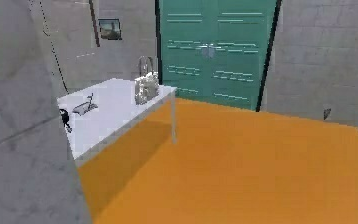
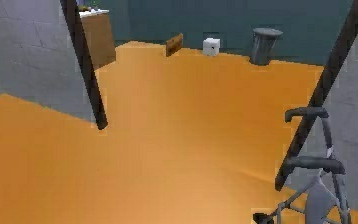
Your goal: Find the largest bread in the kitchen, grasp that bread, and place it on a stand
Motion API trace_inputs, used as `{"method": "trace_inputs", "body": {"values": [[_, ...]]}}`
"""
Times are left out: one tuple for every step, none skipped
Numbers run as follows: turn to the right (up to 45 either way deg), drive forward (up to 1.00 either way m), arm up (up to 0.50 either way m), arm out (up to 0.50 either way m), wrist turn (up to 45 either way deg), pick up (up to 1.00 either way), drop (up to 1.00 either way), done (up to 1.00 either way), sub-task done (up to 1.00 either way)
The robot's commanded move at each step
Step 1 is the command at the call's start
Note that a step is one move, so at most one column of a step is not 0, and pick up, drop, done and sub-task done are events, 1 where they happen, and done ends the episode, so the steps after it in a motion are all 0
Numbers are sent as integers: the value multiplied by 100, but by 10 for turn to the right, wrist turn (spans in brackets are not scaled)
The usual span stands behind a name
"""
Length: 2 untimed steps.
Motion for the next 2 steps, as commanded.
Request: {"method": "trace_inputs", "body": {"values": [[210, 0, 0, 0, 0, 0, 0, 0, 0], [0, 5, 0, 0, 0, 0, 0, 0, 0]]}}
